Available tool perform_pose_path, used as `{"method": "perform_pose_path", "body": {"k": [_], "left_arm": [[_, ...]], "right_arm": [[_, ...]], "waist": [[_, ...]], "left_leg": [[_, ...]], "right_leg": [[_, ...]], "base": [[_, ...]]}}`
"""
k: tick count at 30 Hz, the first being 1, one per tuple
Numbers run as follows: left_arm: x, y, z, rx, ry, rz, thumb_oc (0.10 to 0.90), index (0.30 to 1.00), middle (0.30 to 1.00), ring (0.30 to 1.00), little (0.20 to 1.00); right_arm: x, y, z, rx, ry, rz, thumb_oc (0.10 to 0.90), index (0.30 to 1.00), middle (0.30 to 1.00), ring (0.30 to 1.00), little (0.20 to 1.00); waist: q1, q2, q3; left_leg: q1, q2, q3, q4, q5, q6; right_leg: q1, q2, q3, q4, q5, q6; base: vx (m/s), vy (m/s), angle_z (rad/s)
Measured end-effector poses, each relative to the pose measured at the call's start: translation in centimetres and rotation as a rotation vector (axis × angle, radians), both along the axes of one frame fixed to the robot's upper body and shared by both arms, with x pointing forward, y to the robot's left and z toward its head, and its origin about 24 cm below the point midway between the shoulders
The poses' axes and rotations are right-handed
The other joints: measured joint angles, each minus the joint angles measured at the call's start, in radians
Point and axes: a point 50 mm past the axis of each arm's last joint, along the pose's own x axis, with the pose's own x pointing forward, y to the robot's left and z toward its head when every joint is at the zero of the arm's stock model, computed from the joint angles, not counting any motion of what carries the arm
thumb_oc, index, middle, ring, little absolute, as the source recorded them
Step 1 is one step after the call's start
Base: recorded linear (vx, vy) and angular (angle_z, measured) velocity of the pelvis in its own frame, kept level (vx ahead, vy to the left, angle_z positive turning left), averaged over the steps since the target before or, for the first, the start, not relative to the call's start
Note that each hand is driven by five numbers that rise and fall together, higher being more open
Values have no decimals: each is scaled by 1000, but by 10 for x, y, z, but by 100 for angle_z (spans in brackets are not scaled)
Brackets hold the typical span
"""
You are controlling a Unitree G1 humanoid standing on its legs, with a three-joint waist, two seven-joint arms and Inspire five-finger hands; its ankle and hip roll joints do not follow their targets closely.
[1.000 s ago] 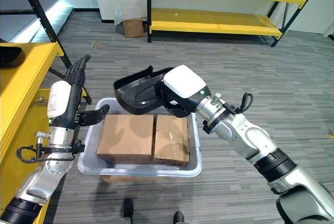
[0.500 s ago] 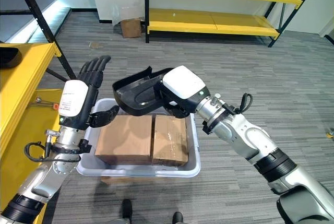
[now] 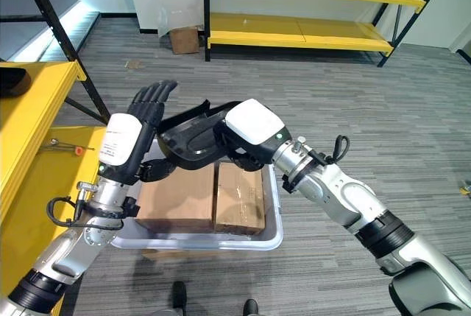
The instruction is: Move parts from the plastic box to the shelf.
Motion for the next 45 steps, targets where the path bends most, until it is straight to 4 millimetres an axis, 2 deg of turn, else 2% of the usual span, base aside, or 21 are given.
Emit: {"method": "perform_pose_path", "body": {"k": [22, 23, 24, 25, 26, 29, 33, 45], "left_arm": [[-2, -11, -3, 52, 27, -77, 900, 1000, 1000, 1000, 1000], [-2, -11, -4, 52, 27, -78, 796, 855, 855, 855, 855], [-2, -11, -4, 53, 28, -79, 627, 618, 618, 618, 618], [-2, -11, -4, 53, 28, -79, 627, 618, 618, 618, 618], [-2, -11, -4, 54, 28, -79, 400, 300, 300, 300, 300], [-2, -11, -4, 57, 30, -81, 400, 300, 300, 300, 300], [-3, -9, -8, 155, 51, -86, 400, 300, 300, 300, 300], [-3, -9, -7, 155, 45, -89, 400, 300, 300, 300, 300]], "right_arm": [[1, 7, -5, 7, 12, 13, 400, 300, 300, 300, 300], [1, 7, -5, 7, 12, 13, 400, 300, 300, 300, 300], [1, 7, -5, 7, 12, 13, 400, 300, 300, 300, 300], [1, 7, -5, 7, 12, 13, 400, 300, 300, 300, 300], [1, 7, -5, 7, 12, 13, 400, 300, 300, 300, 300], [1, 7, -4, 12, 7, 12, 400, 300, 300, 300, 300], [1, 8, -1, 17, -11, 14, 400, 300, 300, 300, 300], [1, 10, -2, 17, -6, 27, 400, 300, 300, 300, 300]], "waist": [[-14, 3, -4], [-14, 3, -4], [-14, 4, -4], [-14, 5, -5], [-14, 5, -5], [-14, 7, -6], [-16, 7, -6], [-16, 8, -7]], "left_leg": [[2, 0, 2, 0, 0, 0], [2, 0, 2, 0, 0, 0], [2, 0, 2, 0, 0, 0], [2, -1, 2, 0, 0, 0], [2, -1, 2, 0, 0, 0], [3, 0, 3, 0, 0, 0], [4, 0, 6, 0, 0, 0], [4, 0, 6, 0, 0, 0]], "right_leg": [[2, 0, 3, 0, 0, 0], [2, 0, 3, 0, 0, 0], [2, -1, 3, 0, 0, 0], [1, -1, 3, 0, 0, 0], [1, -1, 3, 0, 0, 0], [1, -1, 4, 0, 0, 0], [1, -1, 9, 0, 1, 0], [1, -1, 9, 0, 2, 0]], "base": [[-2, 0, 0], [0, 0, 0], [0, 0, 0], [0, 0, 0], [0, 0, 0], [0, 0, 0], [0, 0, 0], [0, 0, 0]]}}
